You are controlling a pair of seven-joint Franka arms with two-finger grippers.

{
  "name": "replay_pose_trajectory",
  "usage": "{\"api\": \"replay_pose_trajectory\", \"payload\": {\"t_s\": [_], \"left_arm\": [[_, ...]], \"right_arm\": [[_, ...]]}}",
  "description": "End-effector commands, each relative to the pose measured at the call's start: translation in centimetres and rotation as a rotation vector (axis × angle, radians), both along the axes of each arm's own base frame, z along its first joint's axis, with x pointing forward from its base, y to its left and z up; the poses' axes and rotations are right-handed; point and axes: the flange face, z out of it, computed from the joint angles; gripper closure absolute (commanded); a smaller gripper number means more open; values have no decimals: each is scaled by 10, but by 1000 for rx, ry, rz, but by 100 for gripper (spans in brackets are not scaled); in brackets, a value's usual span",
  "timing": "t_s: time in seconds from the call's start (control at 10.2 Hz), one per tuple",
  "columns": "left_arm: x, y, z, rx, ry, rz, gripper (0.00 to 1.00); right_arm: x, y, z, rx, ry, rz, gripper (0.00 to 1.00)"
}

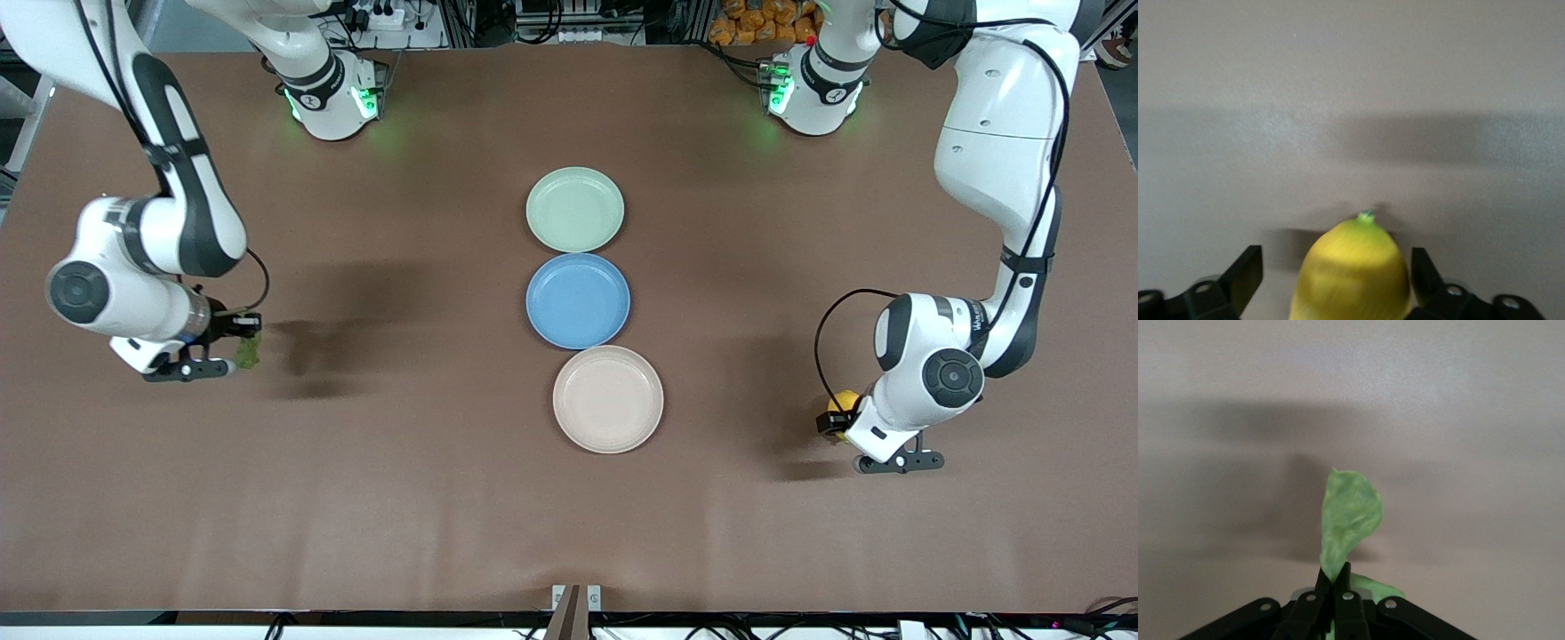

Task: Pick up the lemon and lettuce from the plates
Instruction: 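Lift the lettuce with the right gripper and carry it beside the plates, then release the lemon with the left gripper while the right gripper releases lettuce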

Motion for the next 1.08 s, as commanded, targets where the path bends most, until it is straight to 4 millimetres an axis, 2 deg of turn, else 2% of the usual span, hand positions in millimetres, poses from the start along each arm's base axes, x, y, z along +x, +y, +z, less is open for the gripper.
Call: {"api": "replay_pose_trajectory", "payload": {"t_s": [0.0, 0.1, 0.3, 0.39, 0.49, 0.69, 0.79, 0.98], "left_arm": [[9, 9, 32, 24, -55, -8, 0], [12, 13, 56, 24, -88, -3, 0], [22, 15, 116, 52, -174, -39, 0], [22, 13, 155, 100, -206, -96, 0], [22, 11, 188, 119, -210, -94, 0], [16, 9, 232, 114, -197, -71, 0], [11, 12, 259, 58, -224, -36, 0], [-6, 6, 291, -19, -175, 8, 0]], "right_arm": [[3, -2, -23, 14, -24, 2, 100], [4, -2, -34, 15, -36, 3, 100], [6, -6, -37, 14, -46, -10, 99], [9, -10, -32, 11, -54, -24, 24], [9, -12, -26, 9, -58, -23, 0], [14, -16, -3, 6, -69, -32, 0], [17, -17, 11, 6, -46, -34, 0], [24, -17, 43, 6, 12, -43, 0]]}}
